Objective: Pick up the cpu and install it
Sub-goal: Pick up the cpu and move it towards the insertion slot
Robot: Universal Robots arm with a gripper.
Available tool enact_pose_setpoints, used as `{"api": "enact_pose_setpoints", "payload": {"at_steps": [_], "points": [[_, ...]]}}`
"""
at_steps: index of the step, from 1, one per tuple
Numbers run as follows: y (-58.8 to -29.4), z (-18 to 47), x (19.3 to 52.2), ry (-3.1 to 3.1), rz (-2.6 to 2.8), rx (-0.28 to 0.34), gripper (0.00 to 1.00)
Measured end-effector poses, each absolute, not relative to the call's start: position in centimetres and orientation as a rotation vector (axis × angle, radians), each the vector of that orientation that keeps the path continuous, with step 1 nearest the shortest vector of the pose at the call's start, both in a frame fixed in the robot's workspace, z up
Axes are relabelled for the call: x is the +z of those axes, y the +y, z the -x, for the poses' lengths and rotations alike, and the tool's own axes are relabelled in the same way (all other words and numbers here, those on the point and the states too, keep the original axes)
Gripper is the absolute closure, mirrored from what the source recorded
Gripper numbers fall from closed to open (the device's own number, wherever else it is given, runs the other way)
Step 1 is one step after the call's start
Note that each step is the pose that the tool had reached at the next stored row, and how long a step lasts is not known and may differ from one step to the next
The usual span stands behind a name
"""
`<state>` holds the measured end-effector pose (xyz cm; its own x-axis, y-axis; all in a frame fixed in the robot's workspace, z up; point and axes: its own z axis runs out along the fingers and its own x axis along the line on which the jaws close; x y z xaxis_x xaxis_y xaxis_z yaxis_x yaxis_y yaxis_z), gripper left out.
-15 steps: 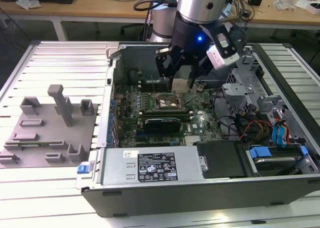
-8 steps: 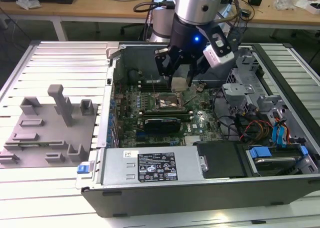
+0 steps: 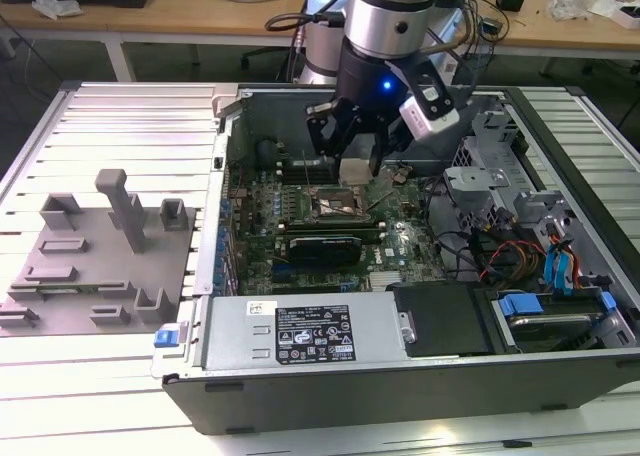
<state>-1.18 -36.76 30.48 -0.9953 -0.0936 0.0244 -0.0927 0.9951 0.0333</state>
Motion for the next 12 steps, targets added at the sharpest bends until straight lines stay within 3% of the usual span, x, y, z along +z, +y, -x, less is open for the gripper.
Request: {"api": "enact_pose_setpoints", "payload": {"at_steps": [12], "points": [[-36.7,1.32,29.62,-3.142,-0.063,-0.049,0.45]]}}
